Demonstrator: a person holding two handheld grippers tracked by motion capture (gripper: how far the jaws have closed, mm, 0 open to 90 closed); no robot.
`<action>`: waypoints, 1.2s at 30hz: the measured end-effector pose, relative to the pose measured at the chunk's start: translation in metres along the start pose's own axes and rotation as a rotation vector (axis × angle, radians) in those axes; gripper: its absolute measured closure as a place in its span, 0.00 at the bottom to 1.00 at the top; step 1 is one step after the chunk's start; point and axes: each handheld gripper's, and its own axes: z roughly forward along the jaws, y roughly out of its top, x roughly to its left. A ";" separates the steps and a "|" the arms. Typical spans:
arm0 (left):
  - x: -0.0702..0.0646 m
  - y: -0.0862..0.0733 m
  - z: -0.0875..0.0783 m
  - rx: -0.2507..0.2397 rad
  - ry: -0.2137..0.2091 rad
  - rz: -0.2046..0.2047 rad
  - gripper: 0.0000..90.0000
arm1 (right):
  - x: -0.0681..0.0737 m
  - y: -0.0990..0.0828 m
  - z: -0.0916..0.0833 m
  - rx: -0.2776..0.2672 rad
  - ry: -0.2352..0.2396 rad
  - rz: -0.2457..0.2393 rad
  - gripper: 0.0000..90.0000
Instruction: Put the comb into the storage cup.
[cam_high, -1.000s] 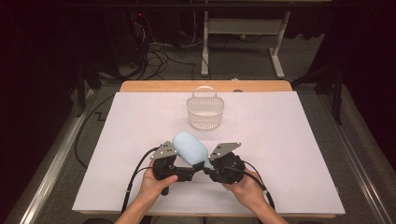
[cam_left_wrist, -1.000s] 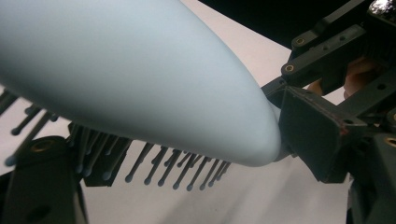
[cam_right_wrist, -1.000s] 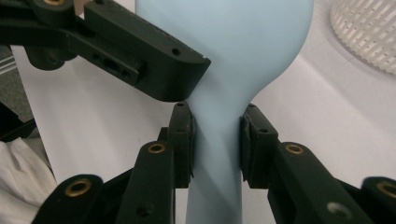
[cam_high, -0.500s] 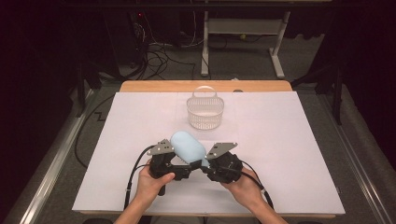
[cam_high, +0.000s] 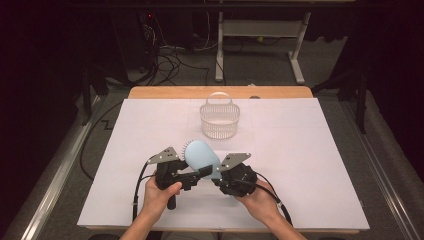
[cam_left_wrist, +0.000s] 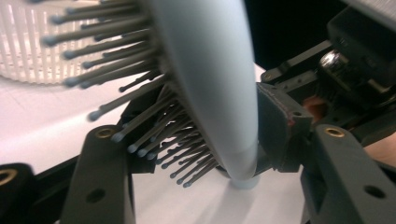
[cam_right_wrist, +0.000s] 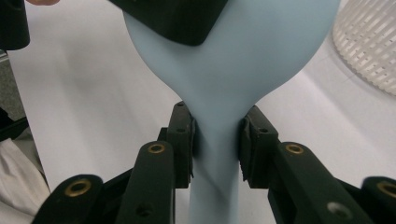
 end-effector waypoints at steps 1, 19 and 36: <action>0.000 0.000 -0.001 -0.004 -0.008 -0.004 0.54 | 0.000 0.000 0.000 -0.003 0.004 0.000 0.78; -0.006 0.007 -0.007 -0.005 -0.039 0.016 0.57 | -0.003 0.000 -0.002 -0.029 0.091 0.023 0.78; -0.007 0.007 -0.009 -0.019 -0.045 0.018 0.57 | -0.006 -0.001 -0.004 -0.053 0.140 0.054 0.75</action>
